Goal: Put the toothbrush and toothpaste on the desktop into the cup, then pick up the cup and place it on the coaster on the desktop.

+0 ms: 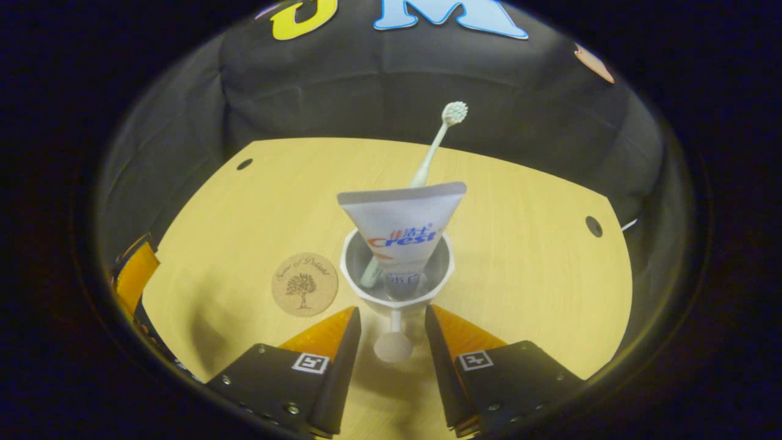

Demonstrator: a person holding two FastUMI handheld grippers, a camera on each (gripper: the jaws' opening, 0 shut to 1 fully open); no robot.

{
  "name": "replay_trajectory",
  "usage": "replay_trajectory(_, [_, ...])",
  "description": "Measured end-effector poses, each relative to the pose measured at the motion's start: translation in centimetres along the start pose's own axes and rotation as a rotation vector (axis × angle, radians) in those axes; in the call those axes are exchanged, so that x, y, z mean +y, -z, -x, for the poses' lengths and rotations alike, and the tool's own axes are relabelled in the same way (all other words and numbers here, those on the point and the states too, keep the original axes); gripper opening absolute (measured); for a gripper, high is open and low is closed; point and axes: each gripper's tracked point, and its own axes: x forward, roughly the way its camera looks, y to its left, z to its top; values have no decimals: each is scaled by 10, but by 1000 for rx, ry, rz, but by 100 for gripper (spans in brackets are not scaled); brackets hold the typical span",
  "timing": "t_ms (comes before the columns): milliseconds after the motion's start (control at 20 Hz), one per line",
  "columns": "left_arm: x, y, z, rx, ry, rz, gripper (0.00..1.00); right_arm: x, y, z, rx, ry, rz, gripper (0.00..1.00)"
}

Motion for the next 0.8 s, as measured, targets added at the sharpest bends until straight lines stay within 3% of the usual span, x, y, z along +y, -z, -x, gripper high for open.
replay_trajectory(50, [4,2,2,3,-9,4,98,-2,3,-2,13,0,-4,56])
replay_trajectory(100, [7,3,4,5,-15,7,92,-1,4,-1,20,-6,-11,41])
replay_trajectory(200, [12,6,7,11,-26,13,92,-3,3,-2,26,-1,-5,26])
replay_trajectory(300, [16,7,7,15,-34,20,92,-3,5,-2,30,10,4,19])
replay_trajectory(500, [14,9,8,17,-36,32,92,-4,4,0,19,3,26,12])
replay_trajectory(550, [13,8,7,17,-33,31,87,-4,3,-1,15,2,25,8])
replay_trajectory(600, [11,8,7,17,-31,28,92,-4,3,-1,12,1,21,8])
replay_trajectory(800, [8,6,9,12,-25,20,92,-2,4,-1,15,-8,8,8])
